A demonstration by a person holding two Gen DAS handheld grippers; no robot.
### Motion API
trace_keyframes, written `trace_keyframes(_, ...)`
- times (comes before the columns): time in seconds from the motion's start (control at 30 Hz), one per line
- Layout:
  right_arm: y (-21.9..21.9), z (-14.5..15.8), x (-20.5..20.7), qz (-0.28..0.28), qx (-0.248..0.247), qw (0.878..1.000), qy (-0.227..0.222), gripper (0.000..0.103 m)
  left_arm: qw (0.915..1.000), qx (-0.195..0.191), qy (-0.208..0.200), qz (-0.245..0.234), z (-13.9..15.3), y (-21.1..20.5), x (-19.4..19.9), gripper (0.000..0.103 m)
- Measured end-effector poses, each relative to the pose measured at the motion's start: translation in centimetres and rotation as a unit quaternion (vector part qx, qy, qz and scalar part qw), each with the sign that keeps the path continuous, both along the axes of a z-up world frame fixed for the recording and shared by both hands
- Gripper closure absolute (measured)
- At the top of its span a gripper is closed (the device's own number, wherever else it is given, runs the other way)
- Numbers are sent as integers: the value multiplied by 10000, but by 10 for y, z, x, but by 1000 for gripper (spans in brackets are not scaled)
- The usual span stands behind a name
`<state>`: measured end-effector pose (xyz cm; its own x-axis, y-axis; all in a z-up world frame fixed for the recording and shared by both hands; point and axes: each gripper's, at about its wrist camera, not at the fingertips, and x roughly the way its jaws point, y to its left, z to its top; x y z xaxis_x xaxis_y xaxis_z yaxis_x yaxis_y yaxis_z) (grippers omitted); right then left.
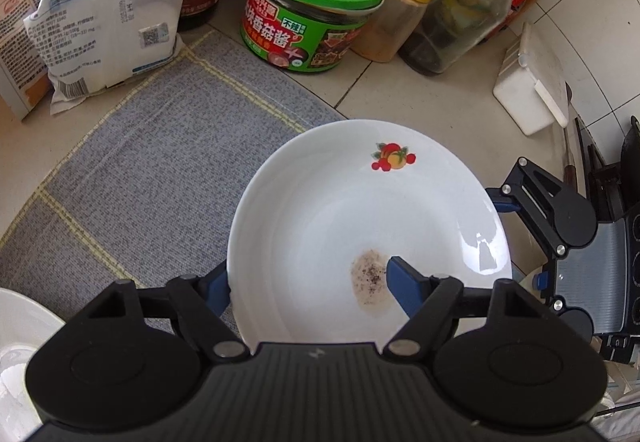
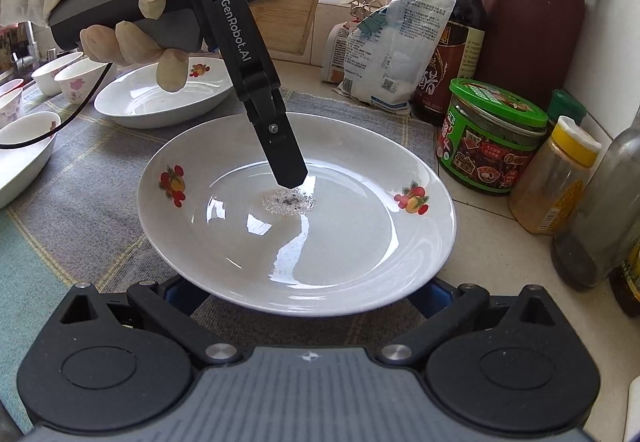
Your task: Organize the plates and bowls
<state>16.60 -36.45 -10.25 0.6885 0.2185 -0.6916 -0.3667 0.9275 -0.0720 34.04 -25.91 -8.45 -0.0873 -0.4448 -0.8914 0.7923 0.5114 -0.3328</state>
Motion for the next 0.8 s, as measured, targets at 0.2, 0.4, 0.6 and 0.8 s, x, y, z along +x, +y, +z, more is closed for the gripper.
trace_keyframes(0.2, 0, -3, 5, 27, -48, 10000, 35, 0, 10000, -2, 9, 45, -3, 2, 4, 26)
trace_keyframes(0.4, 1, -6, 7, 40, -62, 10000, 63, 0, 10000, -23, -5, 70, -4, 4, 7, 26)
trace_keyframes(0.6, 0, -5, 8, 46, -2, 9999, 134, 0, 10000, -19, -63, 67, -4, 3, 5, 26)
trace_keyframes(0.8, 1, -3, 9, 102, -12, 9993, 372, 0, 9999, -7, -76, 91, -5, 2, 4, 26)
